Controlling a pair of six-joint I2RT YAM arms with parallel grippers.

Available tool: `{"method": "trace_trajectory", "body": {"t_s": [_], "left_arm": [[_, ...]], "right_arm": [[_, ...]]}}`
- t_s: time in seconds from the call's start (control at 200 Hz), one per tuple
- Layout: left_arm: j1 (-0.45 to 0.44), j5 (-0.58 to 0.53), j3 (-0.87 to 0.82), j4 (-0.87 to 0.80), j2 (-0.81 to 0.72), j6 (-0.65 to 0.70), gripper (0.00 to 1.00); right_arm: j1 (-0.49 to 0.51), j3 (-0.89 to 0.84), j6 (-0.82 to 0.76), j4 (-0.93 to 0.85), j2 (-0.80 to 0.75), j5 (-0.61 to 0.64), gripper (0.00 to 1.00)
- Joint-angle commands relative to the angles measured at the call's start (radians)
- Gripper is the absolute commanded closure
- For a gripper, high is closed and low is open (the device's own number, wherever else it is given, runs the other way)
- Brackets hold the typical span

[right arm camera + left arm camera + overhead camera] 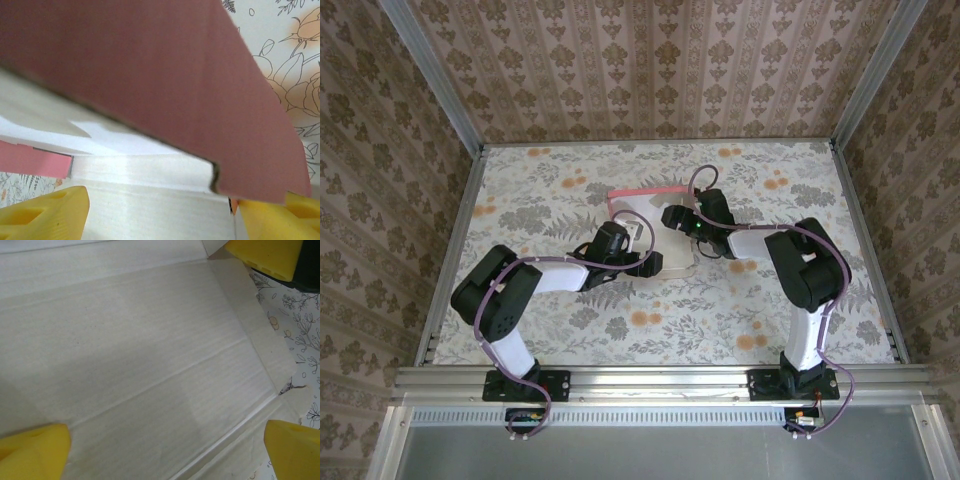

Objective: Fold the paper box

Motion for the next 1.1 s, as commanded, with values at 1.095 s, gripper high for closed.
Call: {"method": "trace_trajectory", "body": {"t_s": [1.095], "left_arm": [[-0.016, 0.040, 0.007, -0.089, 0.053, -0.020, 0.00]], "right_arm": [[0.029, 0.007, 0.096, 0.162, 0.090, 0.007, 0.23]]}}
